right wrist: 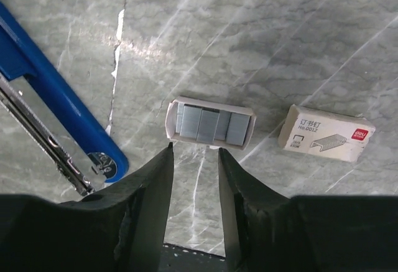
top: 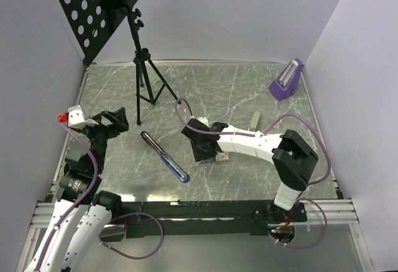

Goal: Load the staples into the stapler

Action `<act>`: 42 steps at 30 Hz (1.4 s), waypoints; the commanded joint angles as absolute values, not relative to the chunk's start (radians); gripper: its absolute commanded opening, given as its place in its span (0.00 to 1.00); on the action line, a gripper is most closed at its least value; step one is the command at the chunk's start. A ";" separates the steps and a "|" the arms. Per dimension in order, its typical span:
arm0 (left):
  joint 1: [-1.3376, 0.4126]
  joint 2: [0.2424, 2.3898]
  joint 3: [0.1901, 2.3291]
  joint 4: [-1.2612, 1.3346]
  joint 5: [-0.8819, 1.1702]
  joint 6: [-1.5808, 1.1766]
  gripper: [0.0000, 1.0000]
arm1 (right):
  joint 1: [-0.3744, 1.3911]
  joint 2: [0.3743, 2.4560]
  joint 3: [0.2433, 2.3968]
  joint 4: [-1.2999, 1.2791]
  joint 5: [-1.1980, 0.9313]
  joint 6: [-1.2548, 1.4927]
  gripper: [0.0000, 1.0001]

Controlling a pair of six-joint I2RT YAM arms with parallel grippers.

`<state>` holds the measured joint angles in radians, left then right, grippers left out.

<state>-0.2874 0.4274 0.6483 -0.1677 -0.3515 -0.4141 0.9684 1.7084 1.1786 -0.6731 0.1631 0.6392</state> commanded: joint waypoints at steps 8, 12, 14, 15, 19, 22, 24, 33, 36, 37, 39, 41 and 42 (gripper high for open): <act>-0.282 0.408 0.652 -0.123 -0.308 -0.422 0.97 | 0.951 1.781 1.230 -0.681 0.169 0.678 0.35; -0.282 0.407 0.652 -0.123 -0.305 -0.422 0.97 | 0.950 1.786 1.232 -0.684 0.183 0.686 0.32; -0.282 0.407 0.650 -0.121 -0.304 -0.422 0.97 | 0.946 1.789 1.229 -0.683 0.189 0.687 0.30; -0.282 0.408 0.650 -0.121 -0.304 -0.422 0.97 | 0.943 1.789 1.229 -0.681 0.187 0.686 0.30; -0.282 0.406 0.649 -0.120 -0.301 -0.420 0.97 | 0.943 1.801 1.226 -0.680 0.196 0.687 0.27; -0.282 0.407 0.647 -0.117 -0.295 -0.419 0.97 | 0.942 1.812 1.227 -0.680 0.195 0.689 0.26; -0.282 0.407 0.647 -0.117 -0.295 -0.419 0.97 | 0.942 1.816 1.229 -0.680 0.198 0.690 0.26; -0.282 0.408 0.646 -0.115 -0.288 -0.417 0.97 | 0.940 1.830 1.223 -0.690 0.210 0.692 0.23; -0.282 0.408 0.646 -0.114 -0.288 -0.417 0.97 | 0.937 1.829 1.227 -0.704 0.215 0.693 0.23; -0.282 0.408 0.646 -0.114 -0.290 -0.417 0.97 | 0.937 1.827 1.227 -0.710 0.219 0.695 0.23; -0.282 0.408 0.646 -0.112 -0.290 -0.417 0.97 | 0.936 1.822 1.227 -0.721 0.225 0.698 0.23; -0.282 0.408 0.647 -0.114 -0.291 -0.417 0.97 | 0.934 1.815 1.223 -0.723 0.227 0.699 0.23; -0.282 0.407 0.646 -0.114 -0.290 -0.419 0.97 | 0.931 1.810 1.221 -0.719 0.226 0.701 0.23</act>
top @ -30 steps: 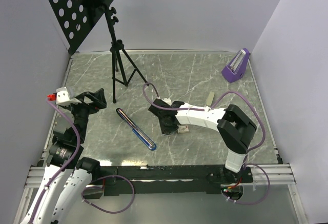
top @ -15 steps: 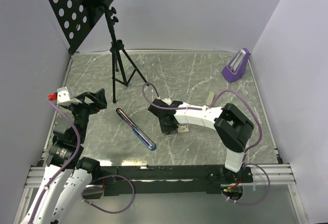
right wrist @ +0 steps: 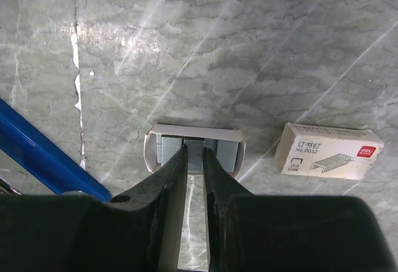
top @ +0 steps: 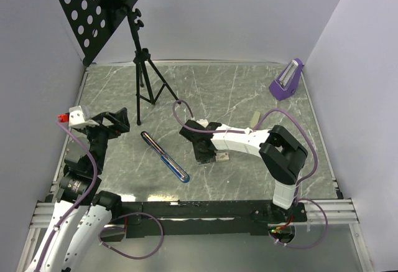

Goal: Load the staples into the stapler

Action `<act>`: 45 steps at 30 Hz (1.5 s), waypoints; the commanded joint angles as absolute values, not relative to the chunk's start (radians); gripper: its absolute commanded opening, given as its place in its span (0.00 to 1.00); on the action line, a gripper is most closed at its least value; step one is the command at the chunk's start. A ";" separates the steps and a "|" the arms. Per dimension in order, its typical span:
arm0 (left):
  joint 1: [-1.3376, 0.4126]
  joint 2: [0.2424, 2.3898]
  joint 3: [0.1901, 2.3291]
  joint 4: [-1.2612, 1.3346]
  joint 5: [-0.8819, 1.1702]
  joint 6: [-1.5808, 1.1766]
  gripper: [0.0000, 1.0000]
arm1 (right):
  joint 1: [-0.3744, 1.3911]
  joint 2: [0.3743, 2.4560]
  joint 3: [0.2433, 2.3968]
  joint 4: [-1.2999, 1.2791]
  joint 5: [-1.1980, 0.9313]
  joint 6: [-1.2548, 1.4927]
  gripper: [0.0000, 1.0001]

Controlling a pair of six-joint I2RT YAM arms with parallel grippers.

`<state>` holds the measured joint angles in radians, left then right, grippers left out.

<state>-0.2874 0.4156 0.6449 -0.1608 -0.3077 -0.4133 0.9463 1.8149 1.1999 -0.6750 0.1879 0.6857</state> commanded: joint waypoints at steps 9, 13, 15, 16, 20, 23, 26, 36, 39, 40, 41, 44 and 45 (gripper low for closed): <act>-0.282 0.407 0.644 -0.112 -0.288 -0.419 0.97 | 0.928 1.799 1.216 -0.712 0.207 0.701 0.22; -0.282 0.407 0.644 -0.112 -0.290 -0.419 0.97 | 0.927 1.802 1.215 -0.719 0.207 0.703 0.22; -0.282 0.410 0.644 -0.110 -0.288 -0.419 0.97 | 0.927 1.802 1.213 -0.723 0.209 0.701 0.22; -0.282 0.408 0.644 -0.110 -0.290 -0.419 0.97 | 0.927 1.801 1.213 -0.724 0.209 0.701 0.22; -0.282 0.408 0.644 -0.112 -0.291 -0.419 0.97 | 0.925 1.793 1.210 -0.733 0.213 0.701 0.20; -0.282 0.408 0.644 -0.112 -0.291 -0.419 0.97 | 0.925 1.793 1.219 -0.750 0.225 0.695 0.20; -0.282 0.407 0.644 -0.112 -0.291 -0.419 0.97 | 0.923 1.793 1.220 -0.752 0.222 0.692 0.20; -0.282 0.402 0.644 -0.115 -0.291 -0.419 0.97 | 0.927 1.734 1.193 -0.692 0.195 0.687 0.22; -0.282 0.400 0.644 -0.115 -0.293 -0.419 0.97 | 0.925 1.720 1.190 -0.678 0.186 0.681 0.24; -0.282 0.400 0.646 -0.117 -0.293 -0.419 0.97 | 0.925 1.720 1.189 -0.672 0.178 0.680 0.24; -0.282 0.400 0.646 -0.117 -0.293 -0.419 0.97 | 0.925 1.718 1.184 -0.663 0.173 0.677 0.24; -0.282 0.400 0.644 -0.117 -0.291 -0.419 0.97 | 0.925 1.736 1.187 -0.661 0.160 0.672 0.25; -0.282 0.400 0.644 -0.115 -0.291 -0.419 0.97 | 0.925 1.743 1.186 -0.658 0.153 0.672 0.25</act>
